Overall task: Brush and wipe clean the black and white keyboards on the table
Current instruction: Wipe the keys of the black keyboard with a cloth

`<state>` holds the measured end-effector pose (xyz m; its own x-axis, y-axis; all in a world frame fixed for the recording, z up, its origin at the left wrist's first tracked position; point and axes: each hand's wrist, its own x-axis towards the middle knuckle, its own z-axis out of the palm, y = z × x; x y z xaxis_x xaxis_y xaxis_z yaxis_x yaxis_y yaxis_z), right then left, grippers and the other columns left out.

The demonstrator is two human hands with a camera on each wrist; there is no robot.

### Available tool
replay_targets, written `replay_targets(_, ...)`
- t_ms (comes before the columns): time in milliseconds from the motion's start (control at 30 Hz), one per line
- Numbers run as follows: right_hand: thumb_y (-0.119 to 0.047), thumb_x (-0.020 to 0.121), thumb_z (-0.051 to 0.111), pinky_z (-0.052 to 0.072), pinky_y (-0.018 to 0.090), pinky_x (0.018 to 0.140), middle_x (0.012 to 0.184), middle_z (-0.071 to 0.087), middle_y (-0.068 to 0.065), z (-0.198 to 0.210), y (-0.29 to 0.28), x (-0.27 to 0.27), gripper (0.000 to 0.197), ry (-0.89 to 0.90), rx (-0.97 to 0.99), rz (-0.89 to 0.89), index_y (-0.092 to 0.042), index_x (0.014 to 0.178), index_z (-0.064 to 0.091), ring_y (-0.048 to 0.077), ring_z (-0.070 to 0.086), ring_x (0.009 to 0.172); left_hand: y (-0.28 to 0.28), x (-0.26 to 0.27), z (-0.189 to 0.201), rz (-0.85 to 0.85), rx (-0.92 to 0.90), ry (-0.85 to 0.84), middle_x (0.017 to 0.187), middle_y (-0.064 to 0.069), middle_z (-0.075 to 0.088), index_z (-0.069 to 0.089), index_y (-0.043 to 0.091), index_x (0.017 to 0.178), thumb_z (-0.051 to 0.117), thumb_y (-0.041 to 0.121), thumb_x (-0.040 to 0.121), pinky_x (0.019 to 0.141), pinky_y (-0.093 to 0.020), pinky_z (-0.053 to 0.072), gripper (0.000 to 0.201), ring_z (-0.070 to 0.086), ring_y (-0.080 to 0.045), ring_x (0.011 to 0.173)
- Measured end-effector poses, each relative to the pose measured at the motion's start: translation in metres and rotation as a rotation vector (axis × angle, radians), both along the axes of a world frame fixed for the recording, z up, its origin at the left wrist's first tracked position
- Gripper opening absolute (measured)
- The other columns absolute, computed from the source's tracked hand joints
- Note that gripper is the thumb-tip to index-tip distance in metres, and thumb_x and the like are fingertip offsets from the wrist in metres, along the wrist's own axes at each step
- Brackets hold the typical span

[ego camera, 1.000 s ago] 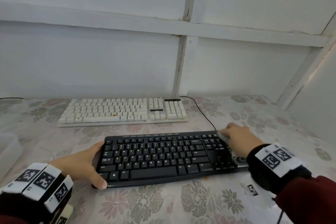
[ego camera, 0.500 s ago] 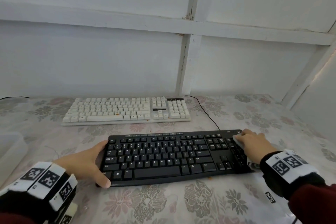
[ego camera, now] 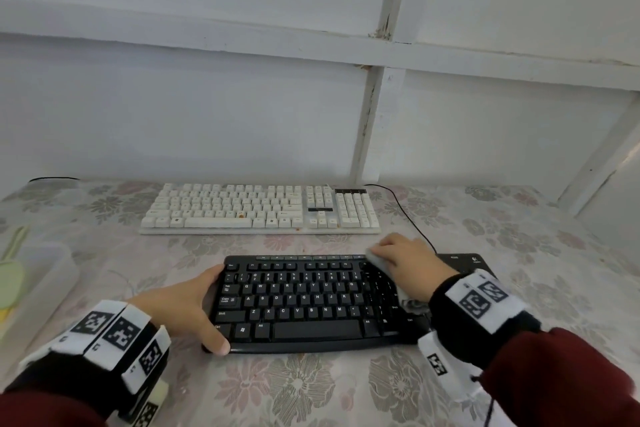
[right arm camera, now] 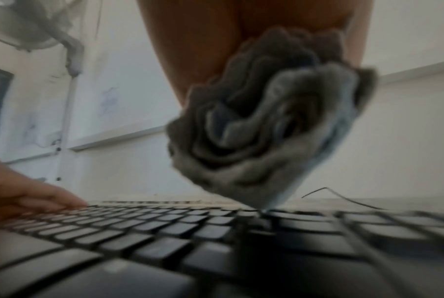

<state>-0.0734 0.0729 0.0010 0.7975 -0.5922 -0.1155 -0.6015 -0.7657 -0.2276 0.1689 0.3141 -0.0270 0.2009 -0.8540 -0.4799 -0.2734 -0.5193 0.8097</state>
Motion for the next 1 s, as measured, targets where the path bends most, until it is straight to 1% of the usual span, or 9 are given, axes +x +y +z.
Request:
replay_targets(133,-0.001,0.095,0.041,0.033,0.030,0.087,0.125,0.044,-0.005,0.004,0.023,0.038,0.025,0.091,-0.037,0.134,-0.012,0.106,0.060,0.022,0.034,0.110,0.001,-0.002,0.002,-0.003,0.004,-0.017,0.133,0.017,0.045,0.021,0.038,0.130,0.096,0.036,0.020,0.110,-0.036,0.035,0.133,0.047,-0.007,0.124)
replay_targets(267,0.007,0.084,0.042,0.040,0.035,0.086,0.126,0.044,0.005,0.001,0.022,0.057,0.024,0.240,-0.098,0.000,-0.013,0.072,0.038,0.032,0.040,0.112,0.000,-0.005,0.008,-0.016,0.042,-0.064,0.128,0.023,0.044,0.019,0.038,0.131,0.096,0.033,0.025,0.110,-0.032,0.033,0.131,0.045,-0.005,0.121)
replay_targets(367,0.002,0.087,0.045,0.037,0.034,0.083,0.129,0.042,0.009,0.011,0.030,0.070,0.017,0.282,-0.172,0.024,-0.013,0.079,0.046,0.032,0.043,0.111,0.001,-0.006,0.012,-0.016,0.072,-0.095,0.125,0.025,0.044,0.017,0.037,0.135,0.096,0.028,0.031,0.110,-0.033,0.032,0.131,0.044,-0.007,0.123)
replay_targets(433,-0.001,0.090,0.047,0.036,0.037,0.095,0.128,0.045,0.009,0.022,0.049,0.079,0.013,0.287,-0.206,0.150,-0.012,0.083,0.050,0.031,0.043,0.115,0.001,-0.007,0.013,-0.017,0.079,-0.114,0.129,0.023,0.044,0.016,0.036,0.138,0.095,0.034,0.027,0.111,-0.034,0.031,0.136,0.043,-0.007,0.125)
replay_targets(500,-0.001,0.088,0.049,0.031,0.040,0.102,0.128,0.046,0.010,0.032,0.078,0.087,0.016,0.260,-0.215,0.312,-0.015,0.079,0.050,0.030,0.044,0.116,0.000,-0.008,0.014,0.006,0.092,-0.134,0.131,0.020,0.043,0.014,0.031,0.143,0.095,0.022,0.040,0.111,-0.032,0.031,0.131,0.042,-0.008,0.125)
replay_targets(633,0.003,0.086,0.047,0.031,0.041,0.094,0.129,0.043,0.013,0.032,0.131,0.106,0.017,0.187,-0.097,0.505,-0.013,0.087,0.053,0.032,0.040,0.108,0.000,-0.009,0.015,0.000,0.102,-0.155,0.128,0.014,0.049,0.016,0.025,0.143,0.093,0.021,0.037,0.107,-0.031,0.037,0.132,0.047,-0.008,0.121)
replay_targets(733,-0.007,0.091,0.050,0.038,0.044,0.088,0.133,0.040,0.017,0.016,0.160,0.118,0.032,0.171,-0.039,0.474,-0.004,0.123,0.055,0.039,0.039,0.115,-0.001,-0.010,0.017,-0.036,0.136,-0.249,0.125,0.008,0.052,0.022,0.021,0.139,0.089,0.027,0.038,0.104,-0.033,0.041,0.121,0.049,-0.012,0.119)
replay_targets(867,-0.010,0.093,0.048,0.038,0.047,0.080,0.131,0.039,0.025,-0.001,0.168,0.118,0.033,0.111,0.003,0.374,-0.002,0.125,0.051,0.043,0.042,0.116,-0.006,-0.014,0.018,-0.031,0.183,-0.328,0.138,0.004,0.043,0.006,0.020,0.146,0.085,0.016,0.063,0.092,-0.020,0.036,0.115,0.041,-0.007,0.112)
replay_targets(1000,-0.006,0.094,0.042,0.041,0.043,0.081,0.133,0.038,0.019,-0.004,0.159,0.101,0.032,0.087,-0.066,0.322,-0.003,0.125,0.050,0.041,0.036,0.121,-0.003,-0.008,0.015,-0.017,0.155,-0.242,0.136,0.012,0.042,0.003,0.023,0.148,0.090,0.018,0.055,0.098,-0.020,0.035,0.127,0.043,-0.004,0.117)
